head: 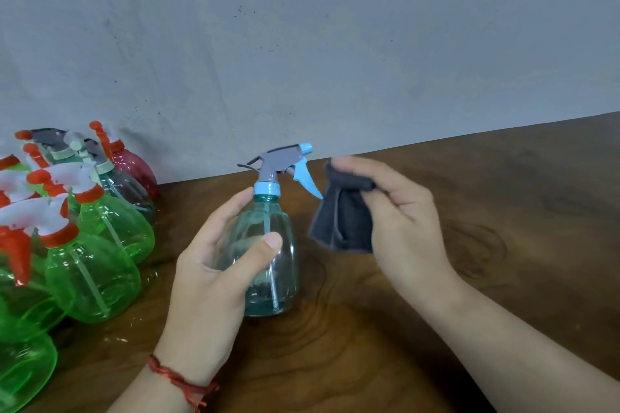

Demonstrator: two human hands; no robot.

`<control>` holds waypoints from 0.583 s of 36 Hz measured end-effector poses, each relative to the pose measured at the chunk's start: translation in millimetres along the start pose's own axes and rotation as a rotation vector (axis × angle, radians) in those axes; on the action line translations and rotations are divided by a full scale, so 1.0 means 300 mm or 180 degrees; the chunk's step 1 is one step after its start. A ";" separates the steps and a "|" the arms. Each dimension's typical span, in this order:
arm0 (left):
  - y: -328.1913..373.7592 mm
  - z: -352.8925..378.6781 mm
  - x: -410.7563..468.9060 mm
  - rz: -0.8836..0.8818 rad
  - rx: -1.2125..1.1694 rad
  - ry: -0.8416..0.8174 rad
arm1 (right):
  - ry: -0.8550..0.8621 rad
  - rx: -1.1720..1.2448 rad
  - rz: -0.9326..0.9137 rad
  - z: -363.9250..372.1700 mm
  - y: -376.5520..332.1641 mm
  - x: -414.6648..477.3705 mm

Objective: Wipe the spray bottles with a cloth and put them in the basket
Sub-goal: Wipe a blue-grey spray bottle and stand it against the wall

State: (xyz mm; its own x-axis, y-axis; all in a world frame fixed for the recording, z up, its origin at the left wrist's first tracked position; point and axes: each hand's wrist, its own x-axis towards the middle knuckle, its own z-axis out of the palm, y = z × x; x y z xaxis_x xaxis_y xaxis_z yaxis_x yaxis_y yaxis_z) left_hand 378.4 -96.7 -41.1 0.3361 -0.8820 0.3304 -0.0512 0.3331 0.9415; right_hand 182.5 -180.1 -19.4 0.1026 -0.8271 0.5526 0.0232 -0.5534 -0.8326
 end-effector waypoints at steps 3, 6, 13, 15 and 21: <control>0.003 0.008 -0.010 0.0134 0.0105 -0.0141 | 0.0117 0.0183 0.0178 0.005 -0.017 0.010; -0.001 0.020 -0.020 0.0168 0.0118 -0.0171 | -0.0179 -0.0064 0.0149 0.040 0.000 -0.013; 0.004 0.010 -0.009 0.0200 0.0067 -0.0056 | -0.0120 0.0149 0.0319 0.011 0.002 -0.002; 0.005 0.020 -0.019 0.0215 0.0154 -0.0128 | -0.0101 0.0195 0.0290 0.017 0.000 -0.007; -0.002 0.037 -0.035 0.0249 0.0247 -0.0027 | -0.0211 0.0248 0.0333 0.042 0.003 -0.023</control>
State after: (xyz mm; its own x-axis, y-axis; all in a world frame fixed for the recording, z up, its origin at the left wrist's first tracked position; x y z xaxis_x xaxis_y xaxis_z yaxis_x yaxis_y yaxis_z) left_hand 364.6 -91.3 -44.5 0.3204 -0.8571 0.4033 -0.1499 0.3745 0.9150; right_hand 194.2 -173.7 -24.4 0.1738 -0.8701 0.4612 0.0857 -0.4531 -0.8873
